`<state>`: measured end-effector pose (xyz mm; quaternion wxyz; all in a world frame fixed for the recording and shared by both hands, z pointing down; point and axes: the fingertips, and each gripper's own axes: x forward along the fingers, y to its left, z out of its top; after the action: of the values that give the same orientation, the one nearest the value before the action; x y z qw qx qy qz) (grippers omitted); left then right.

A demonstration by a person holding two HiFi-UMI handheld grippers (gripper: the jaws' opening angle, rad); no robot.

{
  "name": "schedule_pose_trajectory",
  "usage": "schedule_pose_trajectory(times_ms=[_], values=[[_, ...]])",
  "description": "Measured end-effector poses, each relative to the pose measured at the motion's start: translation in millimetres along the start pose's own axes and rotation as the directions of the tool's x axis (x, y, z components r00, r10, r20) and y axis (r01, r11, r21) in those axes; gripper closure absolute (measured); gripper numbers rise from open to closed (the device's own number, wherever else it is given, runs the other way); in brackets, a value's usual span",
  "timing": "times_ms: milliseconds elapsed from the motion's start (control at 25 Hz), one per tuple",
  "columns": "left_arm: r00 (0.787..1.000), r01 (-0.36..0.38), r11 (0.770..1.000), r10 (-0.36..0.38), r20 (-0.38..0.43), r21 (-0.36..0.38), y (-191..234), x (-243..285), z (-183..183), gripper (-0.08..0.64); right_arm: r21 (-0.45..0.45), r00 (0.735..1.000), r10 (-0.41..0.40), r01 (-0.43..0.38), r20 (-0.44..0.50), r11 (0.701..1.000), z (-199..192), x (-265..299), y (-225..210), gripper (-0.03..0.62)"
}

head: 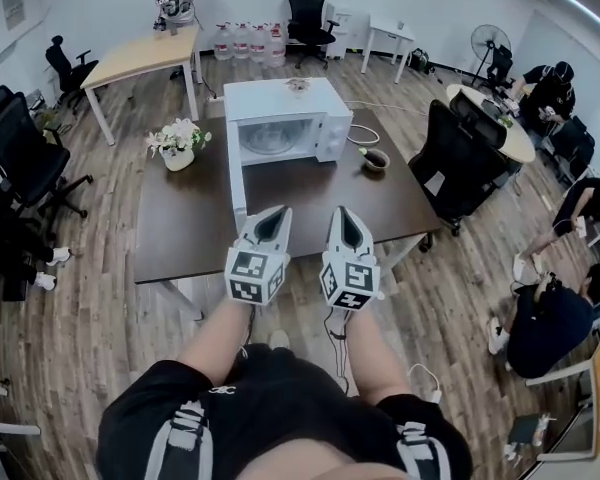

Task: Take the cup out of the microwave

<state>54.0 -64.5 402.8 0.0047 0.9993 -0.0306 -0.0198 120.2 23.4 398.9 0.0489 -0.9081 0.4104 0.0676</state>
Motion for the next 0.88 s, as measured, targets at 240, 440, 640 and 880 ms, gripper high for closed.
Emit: schedule_pose_trajectory(times_ms=[240,440,640,880], values=[[1.0,-0.006,1.0,0.006,-0.006,-0.029,38.1,98.9,-1.6,0.566,0.041,0.999,0.011,-0.01,-0.035,0.999,-14.7,103.5,-43.8,0.592],[0.998,-0.052,0.998,0.051,-0.025,-0.026,74.6,145.6,-4.8,0.566,0.062,0.998,0.038,-0.035,-0.047,0.997,-26.5,163.6,-56.7,0.592],[0.991,-0.124,0.992,0.123,-0.052,-0.014,102.9,163.8,-10.8,0.566,0.089,0.993,0.1,-0.094,-0.066,0.992,-41.8,202.2,-52.4,0.592],[0.966,-0.251,0.968,0.251,-0.061,0.003,137.4,180.7,-14.8,0.566,0.102,0.97,0.231,-0.223,-0.072,0.97,-54.6,251.5,-37.1,0.592]])
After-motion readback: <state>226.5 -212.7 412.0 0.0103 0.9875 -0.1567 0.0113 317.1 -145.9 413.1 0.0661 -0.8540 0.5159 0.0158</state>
